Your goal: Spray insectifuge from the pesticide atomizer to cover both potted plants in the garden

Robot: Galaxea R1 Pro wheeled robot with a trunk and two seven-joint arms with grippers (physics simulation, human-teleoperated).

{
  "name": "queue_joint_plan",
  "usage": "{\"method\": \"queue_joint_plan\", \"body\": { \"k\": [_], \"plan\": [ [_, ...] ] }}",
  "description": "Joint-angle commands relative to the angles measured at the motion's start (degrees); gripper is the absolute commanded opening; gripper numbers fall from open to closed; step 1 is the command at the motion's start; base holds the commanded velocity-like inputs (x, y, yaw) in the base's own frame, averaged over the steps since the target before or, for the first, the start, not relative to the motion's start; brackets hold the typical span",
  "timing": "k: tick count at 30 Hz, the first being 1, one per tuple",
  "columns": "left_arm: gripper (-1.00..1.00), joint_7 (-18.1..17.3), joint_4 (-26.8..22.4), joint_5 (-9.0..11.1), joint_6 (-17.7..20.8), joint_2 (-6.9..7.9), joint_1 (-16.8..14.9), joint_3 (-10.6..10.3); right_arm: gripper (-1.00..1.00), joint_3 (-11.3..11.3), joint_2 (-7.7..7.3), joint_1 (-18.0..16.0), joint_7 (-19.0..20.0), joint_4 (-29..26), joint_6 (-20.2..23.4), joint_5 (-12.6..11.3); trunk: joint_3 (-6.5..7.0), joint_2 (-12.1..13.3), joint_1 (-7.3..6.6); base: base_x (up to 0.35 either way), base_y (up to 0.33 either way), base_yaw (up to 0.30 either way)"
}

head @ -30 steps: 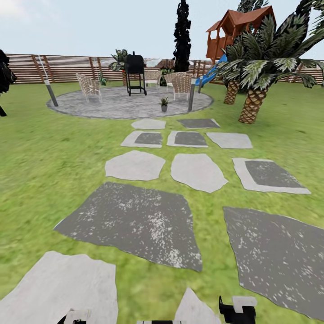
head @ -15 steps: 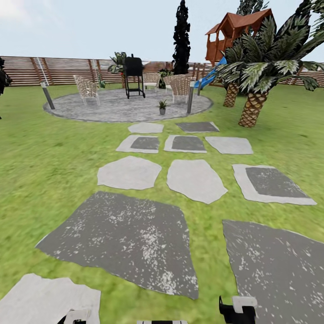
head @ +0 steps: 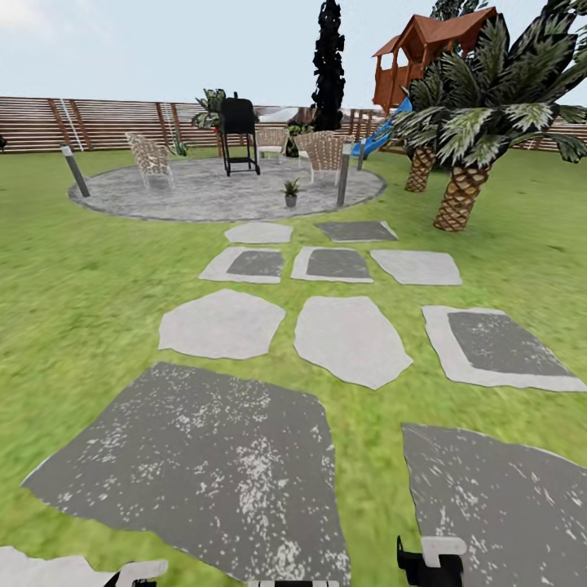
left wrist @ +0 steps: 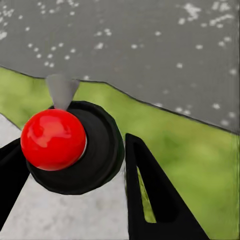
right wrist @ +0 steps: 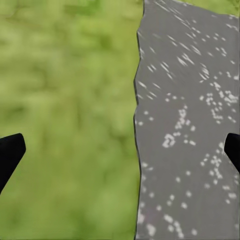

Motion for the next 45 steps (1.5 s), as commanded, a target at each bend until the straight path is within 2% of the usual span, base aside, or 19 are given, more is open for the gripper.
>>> {"method": "queue_joint_plan", "body": {
  "k": [1, 45],
  "plan": [
    [-1.00, 0.22, 0.04, -0.63, -0.20, -0.03, -0.03, 0.27, 1.00, -0.05, 0.00, -0.03, -0.44, 0.05, -0.02, 0.60, -0.04, -0.01, 0.02, 0.340, -0.136, 0.000],
    [-1.00, 0.22, 0.04, -0.60, -0.20, -0.03, -0.03, 0.27, 1.00, -0.05, 0.03, -0.03, -0.44, 0.05, -0.01, 0.60, -0.04, -0.01, 0.02, 0.340, -0.136, 0.000]
  ]
}}
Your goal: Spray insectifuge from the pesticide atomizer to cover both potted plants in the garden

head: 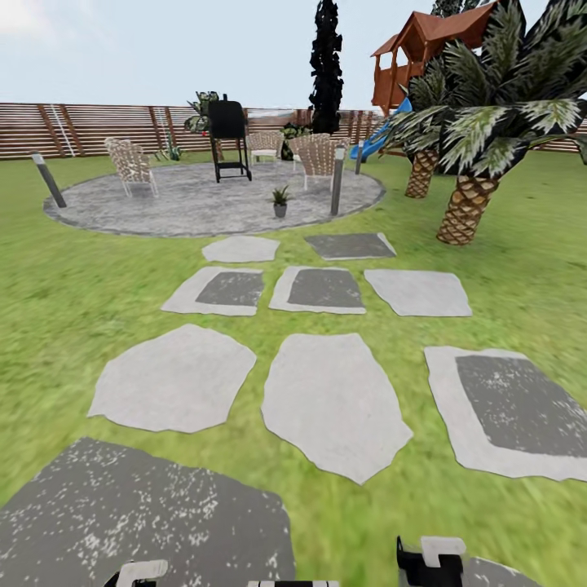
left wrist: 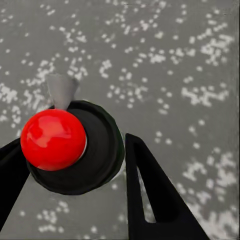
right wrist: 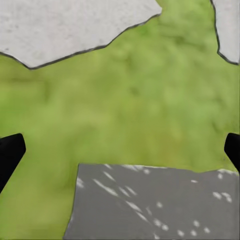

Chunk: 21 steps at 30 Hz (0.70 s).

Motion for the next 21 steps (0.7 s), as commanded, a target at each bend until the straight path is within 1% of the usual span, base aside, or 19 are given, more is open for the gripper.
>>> {"method": "queue_joint_plan", "body": {
  "k": [1, 21],
  "plan": [
    [-1.00, 0.22, 0.04, -0.60, -0.20, -0.03, -0.03, 0.27, 1.00, -0.05, 0.00, -0.03, -0.44, 0.05, -0.02, 0.61, -0.04, -0.01, 0.02, 0.340, -0.135, 0.000],
    [-1.00, 0.22, 0.04, -0.62, -0.20, -0.03, -0.03, 0.27, 1.00, -0.05, 0.03, -0.03, -0.44, 0.05, -0.02, 0.61, -0.04, -0.01, 0.02, 0.340, -0.134, 0.000]
  ]
}}
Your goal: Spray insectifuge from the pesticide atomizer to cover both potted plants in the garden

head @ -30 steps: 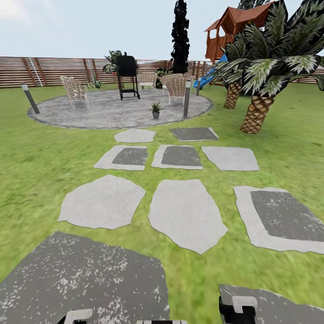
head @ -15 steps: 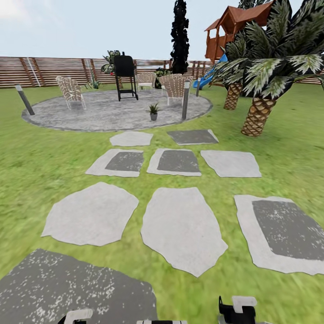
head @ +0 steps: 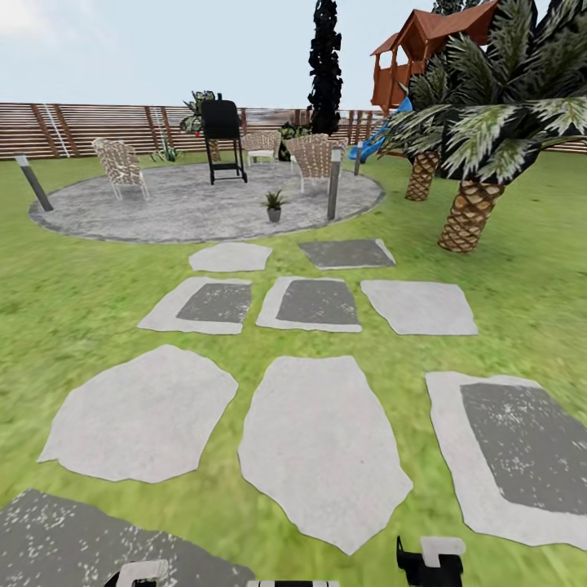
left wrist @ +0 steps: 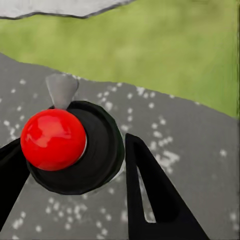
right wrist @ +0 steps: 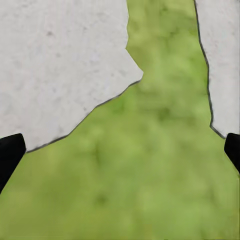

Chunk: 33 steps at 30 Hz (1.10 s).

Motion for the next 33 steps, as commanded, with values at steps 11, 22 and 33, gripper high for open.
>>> {"method": "queue_joint_plan", "body": {
  "k": [11, 22, 33],
  "plan": [
    [-1.00, 0.22, 0.04, -0.64, -0.20, -0.03, -0.03, 0.26, 1.00, -0.05, -0.03, -0.03, -0.44, 0.05, -0.02, 0.61, -0.04, -0.01, 0.02, 0.340, -0.133, 0.000],
    [-1.00, 0.22, 0.04, -0.56, -0.20, -0.03, -0.03, 0.32, 1.00, -0.05, -0.03, -0.03, -0.44, 0.05, -0.02, 0.61, -0.04, -0.01, 0.02, 0.340, -0.129, 0.000],
    [-1.00, 0.22, 0.04, -0.56, -0.20, 0.06, -0.03, 0.32, 1.00, -0.05, 0.01, -0.03, -0.44, 0.05, 0.07, 0.52, -0.04, -0.01, 0.02, 0.340, -0.119, 0.000]
  ]
}}
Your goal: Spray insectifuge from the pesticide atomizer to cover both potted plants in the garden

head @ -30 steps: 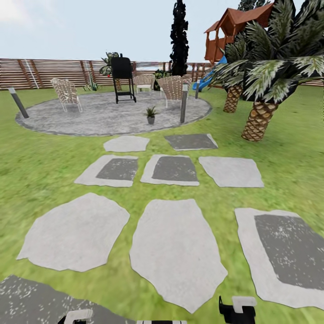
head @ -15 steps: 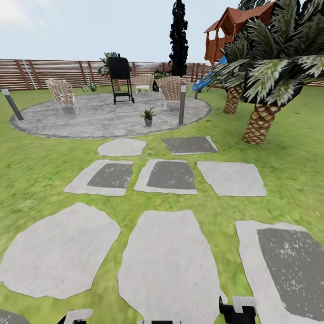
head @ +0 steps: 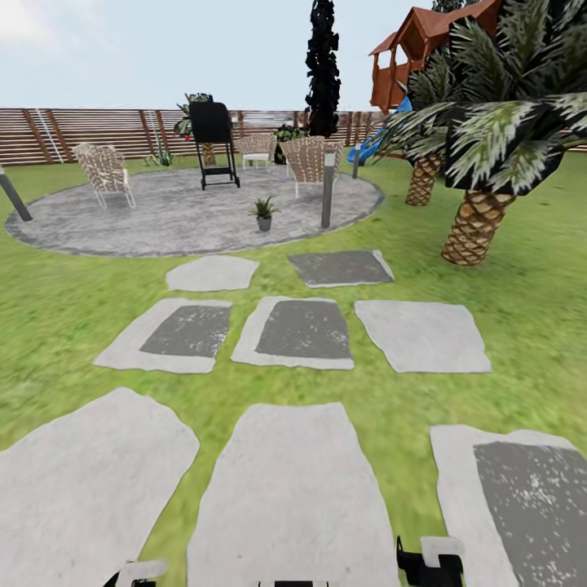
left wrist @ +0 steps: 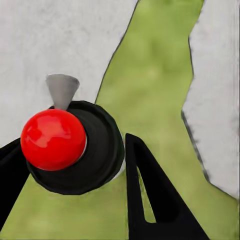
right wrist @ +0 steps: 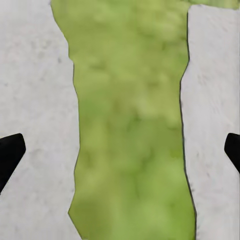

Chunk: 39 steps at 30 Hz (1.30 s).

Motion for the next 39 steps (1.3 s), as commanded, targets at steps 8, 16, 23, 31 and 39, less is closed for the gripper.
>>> {"method": "queue_joint_plan", "body": {
  "k": [8, 16, 23, 31, 39],
  "plan": [
    [-1.00, 0.22, 0.04, -0.62, -0.20, -0.07, -0.03, 0.27, 1.00, -0.05, 0.09, -0.03, -0.39, 0.05, -0.02, 0.60, -0.04, -0.01, 0.02, 0.340, -0.119, 0.000],
    [-1.00, 0.22, 0.04, -0.62, -0.20, -0.02, -0.03, 0.29, 1.00, -0.05, 0.09, -0.03, -0.37, 0.05, -0.02, 0.60, -0.04, -0.01, 0.02, 0.340, -0.119, 0.000],
    [-1.00, 0.22, 0.04, -0.62, -0.20, -0.07, -0.03, 0.29, 1.00, -0.05, 0.15, -0.03, -0.44, 0.04, -0.02, 0.60, -0.04, -0.01, 0.02, 0.340, -0.119, 0.000],
    [-1.00, 0.22, 0.04, -0.62, -1.58, -0.06, -0.03, 0.29, 1.00, -0.05, 0.18, -0.03, -0.53, 0.05, -0.02, 0.60, -0.04, -0.01, 0.02, 0.340, -0.119, 0.103],
    [-1.00, 0.22, 0.07, -0.62, -2.39, -0.07, -0.03, 0.27, 1.00, -0.05, 0.18, -0.03, -0.53, 0.05, -0.02, 0.60, -0.04, -0.01, 0.02, 0.340, -0.118, 0.246]
  ]
}}
